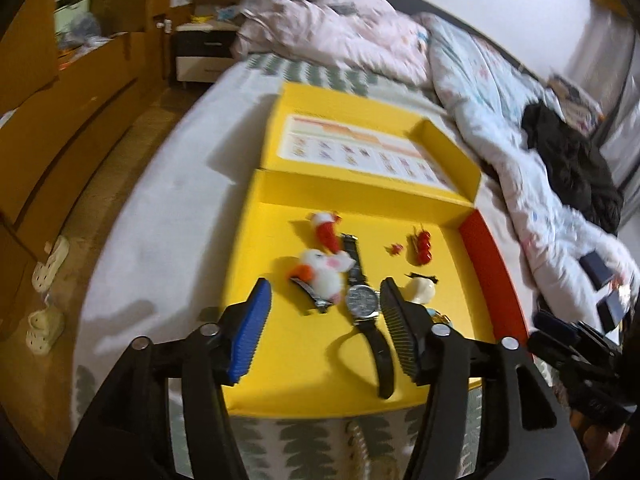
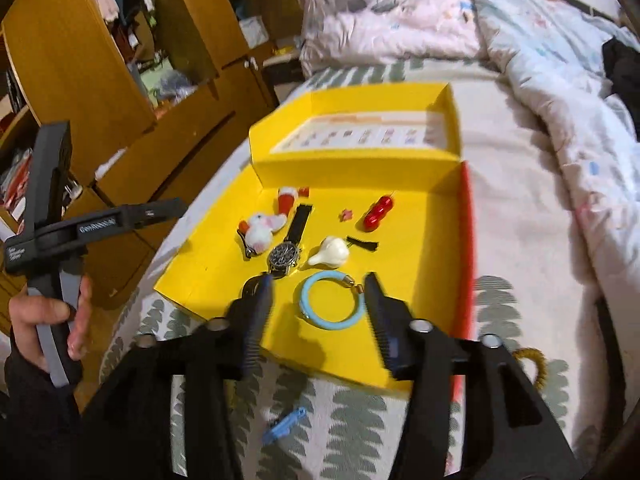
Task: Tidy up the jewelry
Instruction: 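Carry the watch and bangle into the yellow box and open both grippers, then move the left gripper to the pearl hair clip while the right gripper approaches the brown bead bracelet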
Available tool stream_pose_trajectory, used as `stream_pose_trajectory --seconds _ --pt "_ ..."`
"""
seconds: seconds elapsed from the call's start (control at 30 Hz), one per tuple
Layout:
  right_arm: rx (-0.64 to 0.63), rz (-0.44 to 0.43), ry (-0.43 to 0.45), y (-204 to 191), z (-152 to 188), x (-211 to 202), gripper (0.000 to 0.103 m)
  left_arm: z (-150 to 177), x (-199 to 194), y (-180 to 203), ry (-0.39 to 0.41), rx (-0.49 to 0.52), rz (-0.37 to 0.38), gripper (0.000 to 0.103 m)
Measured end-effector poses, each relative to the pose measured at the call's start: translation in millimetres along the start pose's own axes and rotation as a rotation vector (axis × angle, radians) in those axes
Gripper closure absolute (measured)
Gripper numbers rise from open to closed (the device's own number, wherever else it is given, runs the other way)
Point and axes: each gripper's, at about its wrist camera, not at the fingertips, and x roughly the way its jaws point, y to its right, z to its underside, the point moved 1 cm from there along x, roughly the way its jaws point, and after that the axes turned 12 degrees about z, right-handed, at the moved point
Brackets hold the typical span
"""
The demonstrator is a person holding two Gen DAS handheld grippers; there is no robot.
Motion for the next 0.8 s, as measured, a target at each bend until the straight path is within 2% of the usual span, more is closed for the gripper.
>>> stream_pose_trajectory --seconds 0.17,0.3,0.53,0.63,0.8 --pt "0.023 0.002 0.039 12.9 15.6 -32.9 0.047 16.1 -32.5 -28.5 0.045 -0.054 -0.059 0.042" --pt "0.035 0.027 0.044 25.8 34.8 -50.7 0.047 48.4 -39.2 -39.3 0.004 -0.092 -0.126 0.042" --pt "0.118 0.076 0.019 69.9 62.8 -69.4 0.047 104.6 -13.1 -2.7 -0.131 -0.045 -0.067 0.042" --pt "0.152 0.132 0.016 93.1 74.7 -78.3 0.047 117.4 -4.3 10.7 -0.151 -0.026 -0.068 0.042" --pt "0.215 0.179 -0.021 128.2 96.7 -82.7 0.047 135.1 9.5 27.7 -0.181 -0.01 -0.076 0.042"
